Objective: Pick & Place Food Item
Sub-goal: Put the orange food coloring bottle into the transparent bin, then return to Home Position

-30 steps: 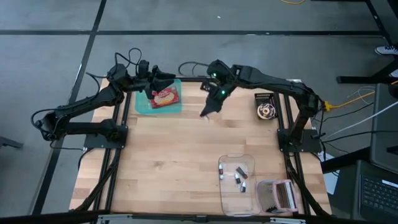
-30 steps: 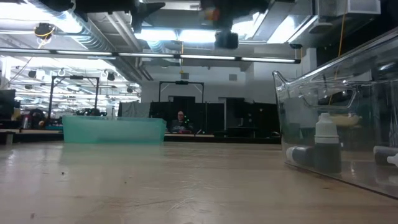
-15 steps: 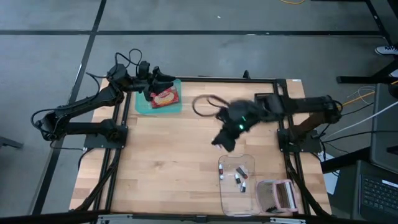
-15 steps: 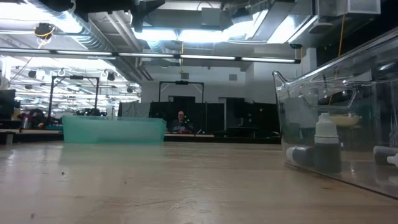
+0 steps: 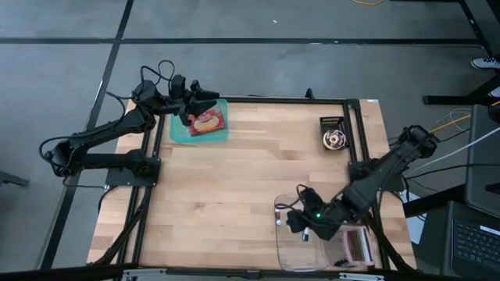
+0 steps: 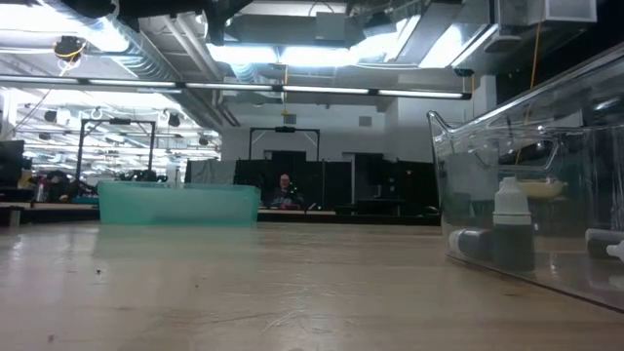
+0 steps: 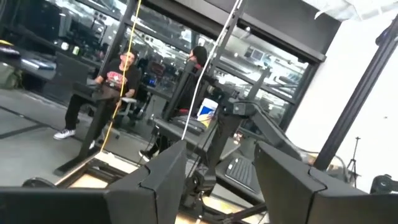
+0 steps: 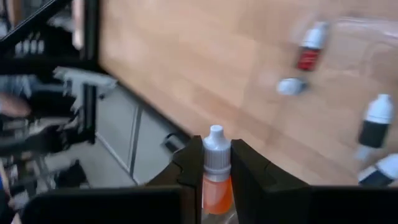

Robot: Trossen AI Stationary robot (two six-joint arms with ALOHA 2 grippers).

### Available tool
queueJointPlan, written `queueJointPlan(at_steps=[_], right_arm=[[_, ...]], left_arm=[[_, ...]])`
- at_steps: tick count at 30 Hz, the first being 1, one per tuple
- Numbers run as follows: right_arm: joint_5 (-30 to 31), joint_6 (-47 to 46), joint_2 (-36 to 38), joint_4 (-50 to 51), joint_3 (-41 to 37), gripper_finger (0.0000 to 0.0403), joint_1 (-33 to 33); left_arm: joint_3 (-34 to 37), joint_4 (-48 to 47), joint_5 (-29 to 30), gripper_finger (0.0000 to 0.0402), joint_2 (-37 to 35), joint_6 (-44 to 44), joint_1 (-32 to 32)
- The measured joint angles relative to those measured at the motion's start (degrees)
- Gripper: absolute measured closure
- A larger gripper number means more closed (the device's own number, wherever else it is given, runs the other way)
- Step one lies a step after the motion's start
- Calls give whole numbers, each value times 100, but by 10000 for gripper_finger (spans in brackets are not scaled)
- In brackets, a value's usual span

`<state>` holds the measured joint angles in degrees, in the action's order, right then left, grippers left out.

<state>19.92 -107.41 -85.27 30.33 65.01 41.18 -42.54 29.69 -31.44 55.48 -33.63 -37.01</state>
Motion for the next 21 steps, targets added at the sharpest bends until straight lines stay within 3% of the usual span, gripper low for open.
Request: queueJointPlan(at_steps=[9,11,16,18,21], right_arm=[[-275,-786,2,-68,-1002,346,110],[-563,-710,2,-74,-1007,304,86],[-778,-530,2,-69,-1007,154,82],[-688,-483,12,-64,-1007,121,68],[-305,-440,154,-56,-1009,106,-13]], left_arm=[[0,-28,33,217,0,-50,-136],[0,-26,33,217,0,-84,-161],[0,-83,47,217,0,-27,-178],[0,-134,83,217,0,18,-178],[0,-131,219,217,0,31,-178]])
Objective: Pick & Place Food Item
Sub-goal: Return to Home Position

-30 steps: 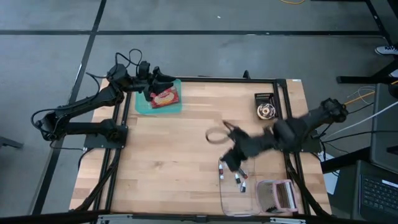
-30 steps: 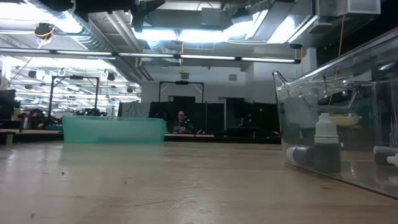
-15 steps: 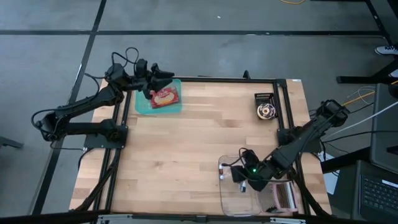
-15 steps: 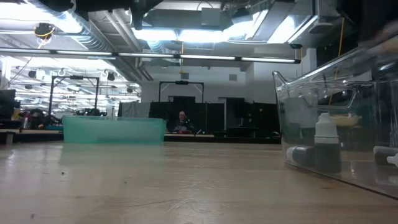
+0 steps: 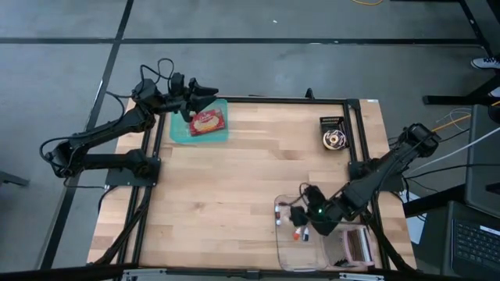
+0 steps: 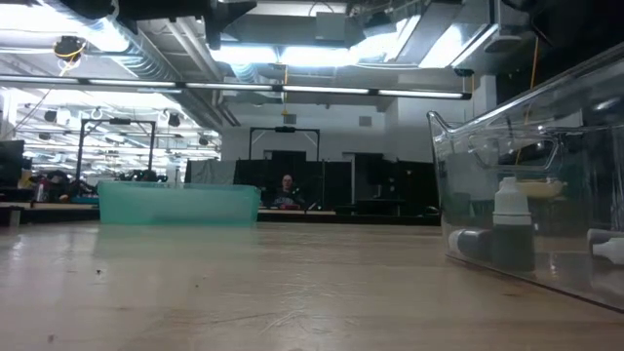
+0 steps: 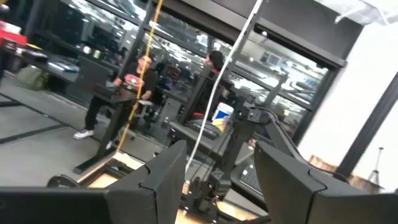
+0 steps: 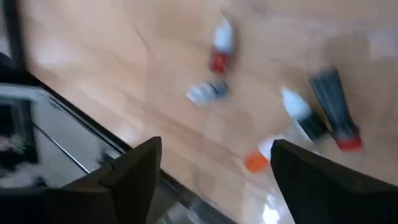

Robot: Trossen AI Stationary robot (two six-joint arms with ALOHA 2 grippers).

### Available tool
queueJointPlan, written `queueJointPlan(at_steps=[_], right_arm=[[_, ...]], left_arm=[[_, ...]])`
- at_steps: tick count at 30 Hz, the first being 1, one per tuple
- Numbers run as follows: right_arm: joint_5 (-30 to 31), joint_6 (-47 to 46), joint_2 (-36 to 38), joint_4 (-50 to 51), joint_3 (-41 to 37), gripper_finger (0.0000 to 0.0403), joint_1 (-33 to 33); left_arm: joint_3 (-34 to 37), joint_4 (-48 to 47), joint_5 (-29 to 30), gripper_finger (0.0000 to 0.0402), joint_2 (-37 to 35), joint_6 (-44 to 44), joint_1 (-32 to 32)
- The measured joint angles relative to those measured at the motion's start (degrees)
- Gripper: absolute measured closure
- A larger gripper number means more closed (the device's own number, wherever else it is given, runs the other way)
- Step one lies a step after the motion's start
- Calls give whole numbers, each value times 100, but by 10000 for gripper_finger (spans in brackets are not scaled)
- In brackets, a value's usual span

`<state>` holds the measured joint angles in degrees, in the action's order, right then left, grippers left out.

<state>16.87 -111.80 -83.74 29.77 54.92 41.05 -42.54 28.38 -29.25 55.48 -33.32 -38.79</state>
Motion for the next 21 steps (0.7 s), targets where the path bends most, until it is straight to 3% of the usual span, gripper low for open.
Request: queueJointPlan(at_steps=[6,12,15,21], right_arm=[[1937,1083,886,-10,0,127,-423],[3649,3447,1963,-470,0,172,-935],[3926,4723,2374,-888,0,222,-1127],[3839,6795,2947,-1766,2,352,-1282]], left_arm=[[-23,83,648,217,0,110,-2],[-353,3,1204,217,-77,466,-8],[-692,-560,1306,217,-179,760,-9],[-1708,-2070,1546,217,-350,1573,132]])
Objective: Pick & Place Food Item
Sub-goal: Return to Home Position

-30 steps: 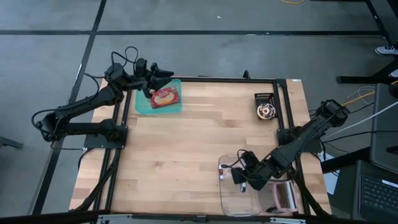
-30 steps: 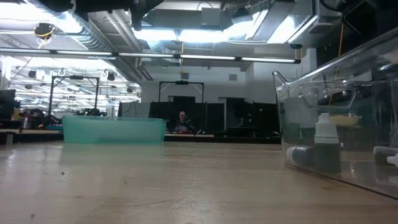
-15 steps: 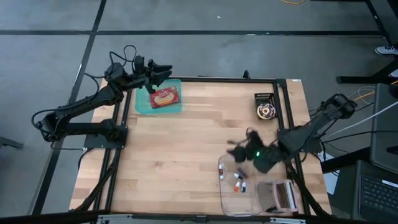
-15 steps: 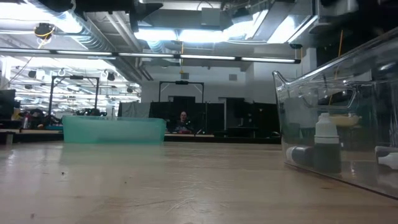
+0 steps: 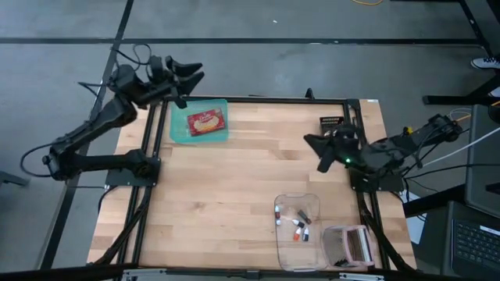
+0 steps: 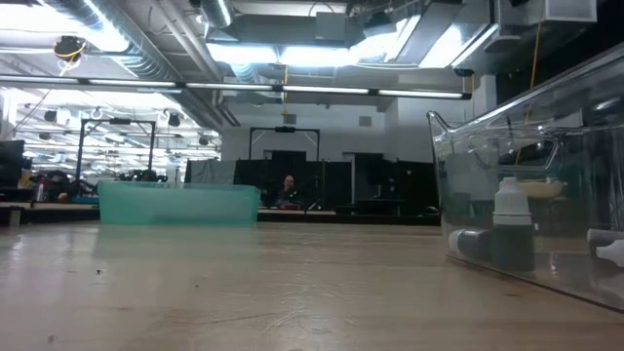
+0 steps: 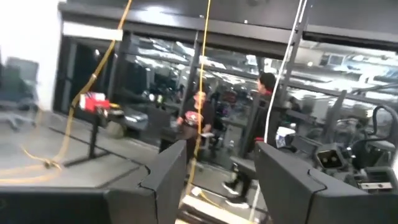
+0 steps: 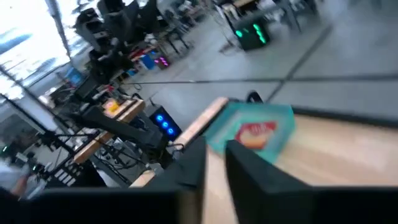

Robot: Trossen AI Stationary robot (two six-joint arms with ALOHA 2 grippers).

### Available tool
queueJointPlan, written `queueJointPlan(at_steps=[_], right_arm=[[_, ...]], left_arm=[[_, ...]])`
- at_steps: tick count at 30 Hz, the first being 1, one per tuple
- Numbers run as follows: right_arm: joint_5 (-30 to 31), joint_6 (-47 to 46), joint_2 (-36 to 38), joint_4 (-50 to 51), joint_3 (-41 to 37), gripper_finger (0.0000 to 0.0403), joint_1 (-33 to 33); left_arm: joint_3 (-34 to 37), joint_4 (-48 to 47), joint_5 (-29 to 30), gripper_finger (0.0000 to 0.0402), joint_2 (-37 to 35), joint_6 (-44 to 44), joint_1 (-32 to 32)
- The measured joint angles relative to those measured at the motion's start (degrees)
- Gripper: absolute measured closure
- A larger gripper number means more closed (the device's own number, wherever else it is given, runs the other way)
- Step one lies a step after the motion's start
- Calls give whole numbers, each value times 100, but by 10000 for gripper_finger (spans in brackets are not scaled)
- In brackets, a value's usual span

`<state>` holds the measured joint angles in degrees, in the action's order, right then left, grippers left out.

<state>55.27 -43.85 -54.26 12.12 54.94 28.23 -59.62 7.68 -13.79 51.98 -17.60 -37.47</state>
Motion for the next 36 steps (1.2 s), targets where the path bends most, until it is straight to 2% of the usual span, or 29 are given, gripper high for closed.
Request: queueJointPlan(at_steps=[2,3,6,12,15,19,22,25,29,33,36], right_arm=[[-103,545,117,-220,0,388,-6],[-147,785,168,-317,0,394,-6],[-386,1298,285,-464,0,385,-7],[-1386,2283,460,-896,0,398,-8],[-2128,2837,555,-1316,0,397,-8],[-3171,3441,695,-1924,0,400,-7],[-3639,3619,840,-2001,0,400,-6],[-3709,3707,974,-1768,0,400,-4],[-3209,3676,1109,-1639,0,389,-2],[-2767,2957,1139,-1601,0,379,-2],[-2542,2861,1144,-1321,2,377,-2]], left_arm=[[-346,-312,204,219,-23,278,118],[-516,-405,286,223,-25,407,179],[-1026,-753,580,246,-43,773,375],[-1927,-1907,1289,344,-117,1274,860],[-2008,-2128,1619,391,-189,1289,1294],[-2008,-2232,2232,398,-297,1438,1969],[-2008,-2787,2937,400,-515,1523,2410],[-2008,-3534,3486,398,-767,1248,2721],[-2004,-4289,3530,396,-1024,604,2917],[-2004,-4237,3549,396,-1277,42,2926],[-2008,-4255,3552,396,-1494,89,2919]])
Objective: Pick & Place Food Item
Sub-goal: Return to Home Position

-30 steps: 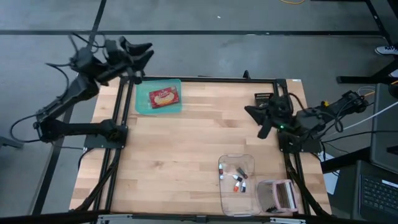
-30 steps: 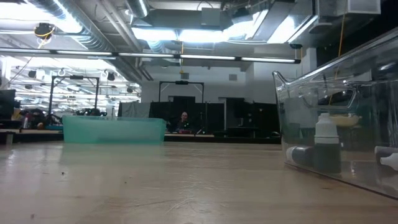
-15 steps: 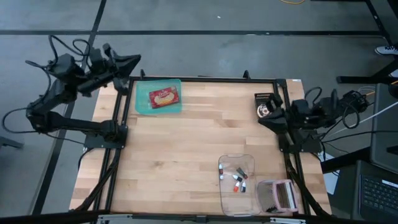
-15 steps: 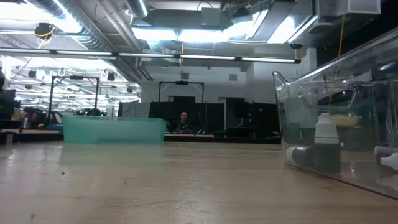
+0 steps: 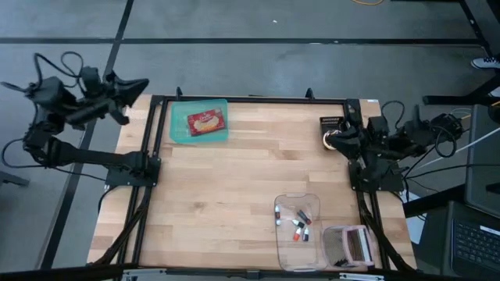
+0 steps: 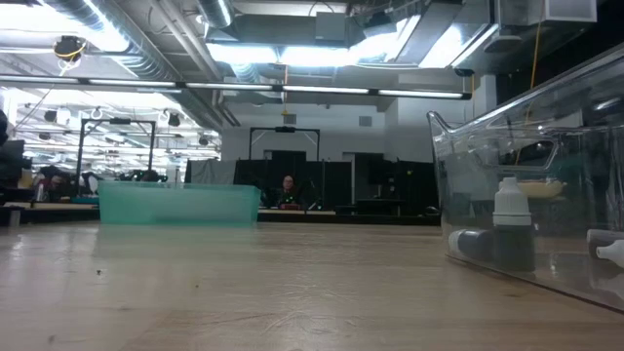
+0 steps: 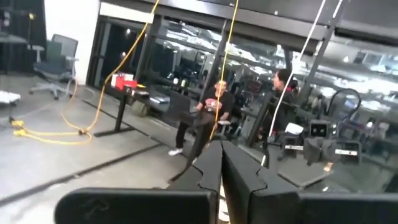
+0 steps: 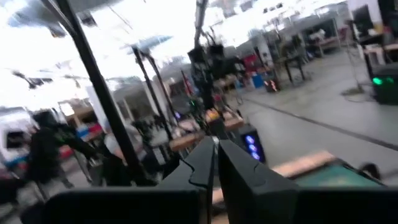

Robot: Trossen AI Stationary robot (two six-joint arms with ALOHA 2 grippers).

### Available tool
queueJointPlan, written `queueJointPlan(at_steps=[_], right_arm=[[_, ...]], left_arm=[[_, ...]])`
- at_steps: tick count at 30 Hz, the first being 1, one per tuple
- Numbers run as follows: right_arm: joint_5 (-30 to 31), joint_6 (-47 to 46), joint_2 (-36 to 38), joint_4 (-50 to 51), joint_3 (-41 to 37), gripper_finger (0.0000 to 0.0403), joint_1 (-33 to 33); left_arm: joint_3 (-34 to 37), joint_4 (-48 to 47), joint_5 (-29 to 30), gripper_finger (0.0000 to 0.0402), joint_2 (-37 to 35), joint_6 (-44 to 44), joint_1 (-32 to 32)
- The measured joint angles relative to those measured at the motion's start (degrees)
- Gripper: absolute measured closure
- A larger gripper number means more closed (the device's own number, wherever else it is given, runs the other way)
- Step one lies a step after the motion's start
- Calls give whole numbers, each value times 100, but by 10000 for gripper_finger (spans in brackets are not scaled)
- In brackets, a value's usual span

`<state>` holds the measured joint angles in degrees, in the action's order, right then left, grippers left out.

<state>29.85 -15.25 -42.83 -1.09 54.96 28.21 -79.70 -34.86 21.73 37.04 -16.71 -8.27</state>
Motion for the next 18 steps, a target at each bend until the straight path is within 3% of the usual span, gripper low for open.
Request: queueJointPlan(at_steps=[5,10,12,14,16,18], right_arm=[[35,-540,-297,320,2,376,0],[27,-289,-746,94,-2,376,0],[-102,-72,-821,180,-2,376,2],[-302,-94,-826,245,-2,376,11],[-374,-195,-815,224,-2,376,13],[-393,-135,-763,231,-2,376,13]], left_arm=[[5,-122,-115,396,-173,370,0],[5,-98,-61,396,-210,317,0],[7,-104,-102,396,-215,-124,0],[5,-132,-543,395,-263,72,-2],[6,-252,-1350,395,-355,723,0],[9,-298,-1555,395,-480,835,-2]])
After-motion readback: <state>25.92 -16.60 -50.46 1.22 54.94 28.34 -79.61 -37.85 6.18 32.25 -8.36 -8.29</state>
